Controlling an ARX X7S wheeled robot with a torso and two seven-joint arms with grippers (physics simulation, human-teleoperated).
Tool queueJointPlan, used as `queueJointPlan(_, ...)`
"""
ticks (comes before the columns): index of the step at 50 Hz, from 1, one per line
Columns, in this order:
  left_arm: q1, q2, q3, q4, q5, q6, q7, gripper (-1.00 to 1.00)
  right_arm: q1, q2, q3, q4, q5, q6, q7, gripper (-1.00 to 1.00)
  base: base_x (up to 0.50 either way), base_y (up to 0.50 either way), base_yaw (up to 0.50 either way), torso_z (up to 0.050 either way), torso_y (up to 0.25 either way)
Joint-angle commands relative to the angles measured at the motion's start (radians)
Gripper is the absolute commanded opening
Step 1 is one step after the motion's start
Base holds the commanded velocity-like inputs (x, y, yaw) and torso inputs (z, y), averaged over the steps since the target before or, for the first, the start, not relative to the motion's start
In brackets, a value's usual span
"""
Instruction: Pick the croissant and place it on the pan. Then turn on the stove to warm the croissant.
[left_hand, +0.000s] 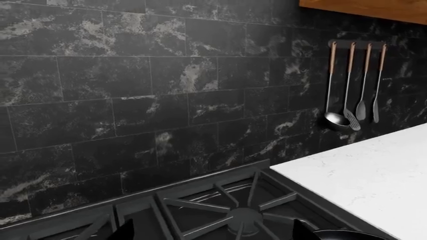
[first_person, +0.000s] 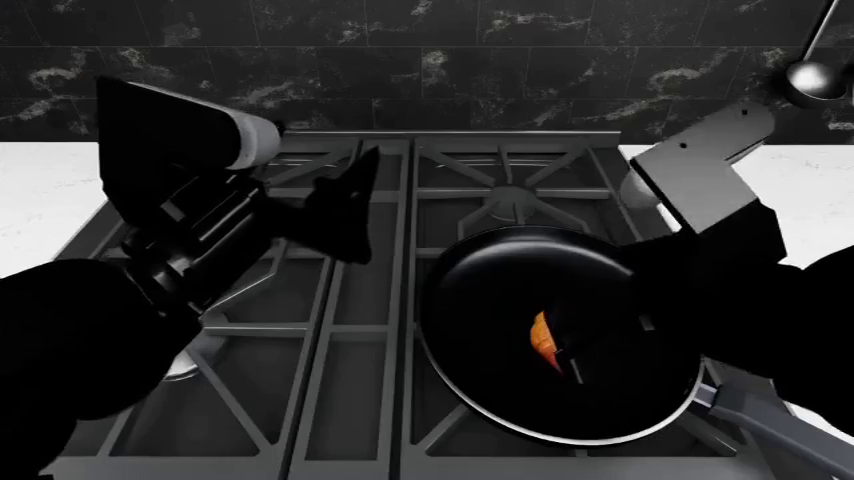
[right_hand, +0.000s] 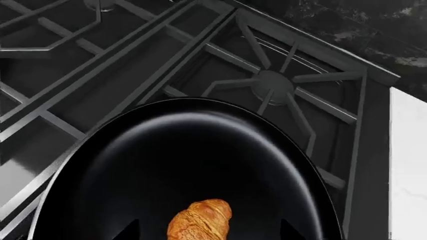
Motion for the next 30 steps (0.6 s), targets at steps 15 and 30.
queueJointPlan(15, 0.031, -0.004, -0.025, 0.049, -0.054, 0.012, -0.042, 1.0, -0.067, 0.056, 0.161, -0.219, -0.11, -0.224, 0.024, 1.0, 0.0, 0.0, 0.0, 0.0, 0.0)
queueJointPlan(30, 0.039, -0.007, -0.022, 0.062, -0.064, 0.021, -0.044, 1.0, -0.153, 0.03, 0.216, -0.286, -0.273, -0.339, 0.056, 1.0, 0.0, 0.0, 0.0, 0.0, 0.0)
